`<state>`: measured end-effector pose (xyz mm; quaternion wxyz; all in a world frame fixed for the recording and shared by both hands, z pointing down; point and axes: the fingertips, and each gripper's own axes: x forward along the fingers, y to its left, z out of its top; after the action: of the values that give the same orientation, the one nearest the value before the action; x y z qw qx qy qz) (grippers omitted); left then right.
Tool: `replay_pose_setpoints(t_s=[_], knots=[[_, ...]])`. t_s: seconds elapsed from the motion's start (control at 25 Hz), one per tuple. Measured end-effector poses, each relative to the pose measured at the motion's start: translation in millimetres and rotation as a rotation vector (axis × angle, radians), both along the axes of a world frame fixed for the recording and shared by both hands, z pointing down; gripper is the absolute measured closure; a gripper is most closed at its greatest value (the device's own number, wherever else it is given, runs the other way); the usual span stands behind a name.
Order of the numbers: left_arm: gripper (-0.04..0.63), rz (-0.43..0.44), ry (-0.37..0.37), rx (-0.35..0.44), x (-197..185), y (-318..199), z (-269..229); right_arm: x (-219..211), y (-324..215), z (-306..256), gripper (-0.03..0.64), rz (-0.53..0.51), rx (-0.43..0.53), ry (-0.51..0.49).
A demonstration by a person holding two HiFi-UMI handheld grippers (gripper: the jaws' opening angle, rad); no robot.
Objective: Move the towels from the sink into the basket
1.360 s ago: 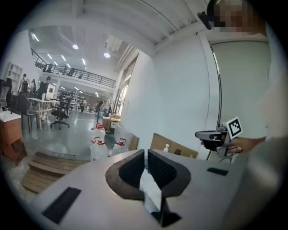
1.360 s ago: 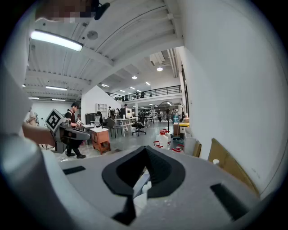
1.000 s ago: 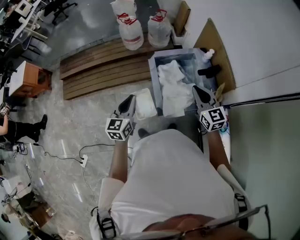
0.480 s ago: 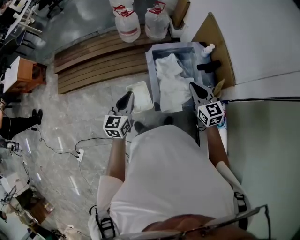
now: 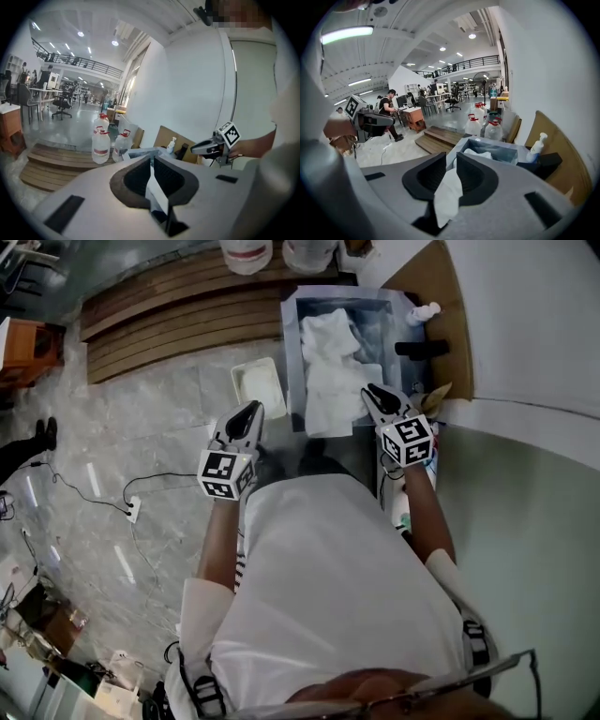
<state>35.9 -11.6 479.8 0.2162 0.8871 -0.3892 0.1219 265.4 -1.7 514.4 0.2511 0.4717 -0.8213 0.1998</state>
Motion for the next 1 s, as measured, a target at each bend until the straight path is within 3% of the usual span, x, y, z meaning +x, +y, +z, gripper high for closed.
replay_pose_setpoints(t_s=[0.28, 0.6, 0.76, 1.0], knots=[[0.571, 0.025, -0.02, -0.059, 22.2, 7.1, 40.1, 7.3, -6.9, 96.6, 0.445, -0.056, -0.198, 0.045], [0.571, 0.012, -0.035, -0.12, 28.1, 20.4, 82.1, 15.4, -6.2, 194.8, 0.216, -0.102, -0.415, 0.112], [0.571, -0.013, -0.036, -0.144, 25.4, 26.5, 99.6, 17.8, -9.5, 235.5, 0.133, -0.107, -0.494, 0.152], [0.571, -0.061, -0.033, -0.168, 15.8, 34.5, 115.1, 12.8, -6.3, 290.7, 0.123, -0.166, -0.611, 0.223]])
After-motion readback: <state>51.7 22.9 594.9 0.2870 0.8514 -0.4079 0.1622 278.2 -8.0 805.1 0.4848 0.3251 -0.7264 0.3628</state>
